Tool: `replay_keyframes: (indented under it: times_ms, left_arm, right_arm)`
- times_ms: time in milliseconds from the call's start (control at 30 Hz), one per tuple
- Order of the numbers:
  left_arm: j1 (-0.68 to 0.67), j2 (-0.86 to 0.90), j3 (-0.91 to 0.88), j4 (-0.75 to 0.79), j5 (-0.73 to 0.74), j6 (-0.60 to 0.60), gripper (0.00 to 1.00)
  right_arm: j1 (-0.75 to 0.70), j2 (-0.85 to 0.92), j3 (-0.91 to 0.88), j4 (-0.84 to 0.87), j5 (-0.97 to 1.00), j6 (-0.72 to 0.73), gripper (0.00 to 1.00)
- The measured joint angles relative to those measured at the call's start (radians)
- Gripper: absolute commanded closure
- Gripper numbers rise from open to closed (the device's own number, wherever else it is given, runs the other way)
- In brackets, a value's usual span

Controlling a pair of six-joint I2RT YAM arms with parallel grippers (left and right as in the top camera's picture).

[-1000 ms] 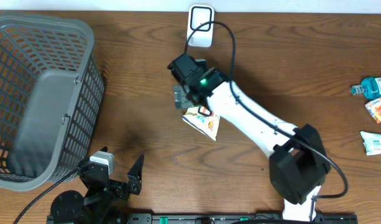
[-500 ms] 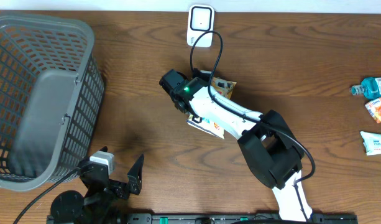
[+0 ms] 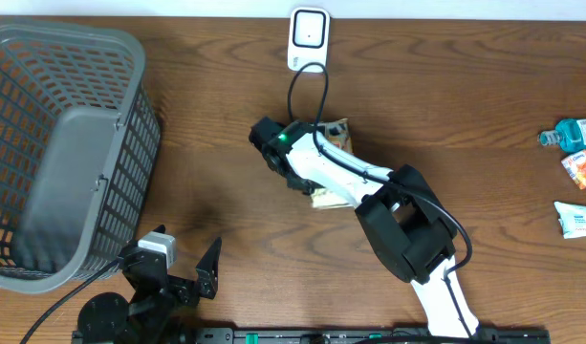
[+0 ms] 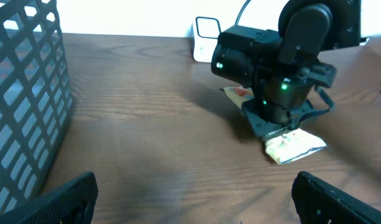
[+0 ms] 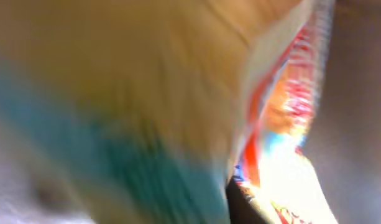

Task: Scan the item barcode
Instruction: 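Grasp the yellow snack bag with the right gripper and lift it, then carry the snack bag up to the white scanner's face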

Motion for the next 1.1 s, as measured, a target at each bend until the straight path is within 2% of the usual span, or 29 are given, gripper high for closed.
replay_keyframes:
  times_ms: [133,233,367,467,733,933,1000,1100]
  left_arm:
    - [0.000,0.000,0.000,0.000,0.000,0.000,0.02]
    - [0.000,0.000,0.000,0.000,0.000,0.000,0.02]
    - [0.000,0.000,0.000,0.000,0.000,0.000,0.02]
    - [0.000,0.000,0.000,0.000,0.000,0.000,0.02]
    - [0.000,0.000,0.000,0.000,0.000,0.000,0.02]
    - [0.000,0.000,0.000,0.000,0.000,0.000,0.02]
    - [0.000,0.000,0.000,0.000,0.000,0.000,0.02]
    - [0.000,0.000,0.000,0.000,0.000,0.000,0.02]
  right_arm:
    - [-0.020,-0.007,0.017,-0.024,-0.079,-0.103,0.99]
    - [-0.063,-0.025,0.039,-0.037,-0.241,-0.241,0.99]
    - [-0.151,-0.073,0.064,-0.060,-0.671,-0.538,0.99]
    - [-0.216,-0.107,0.065,-0.157,-0.977,-0.775,0.99]
    - [-0.360,-0.130,0.064,-0.359,-1.493,-1.258,0.99]
    - [-0.374,-0.131,0.064,-0.479,-1.752,-1.422,0.99]
    - [-0.374,-0.131,0.064,-0.536,-1.815,-1.421,0.99]
    - [-0.373,-0.131,0.064,-0.581,-1.868,-1.345,0.99]
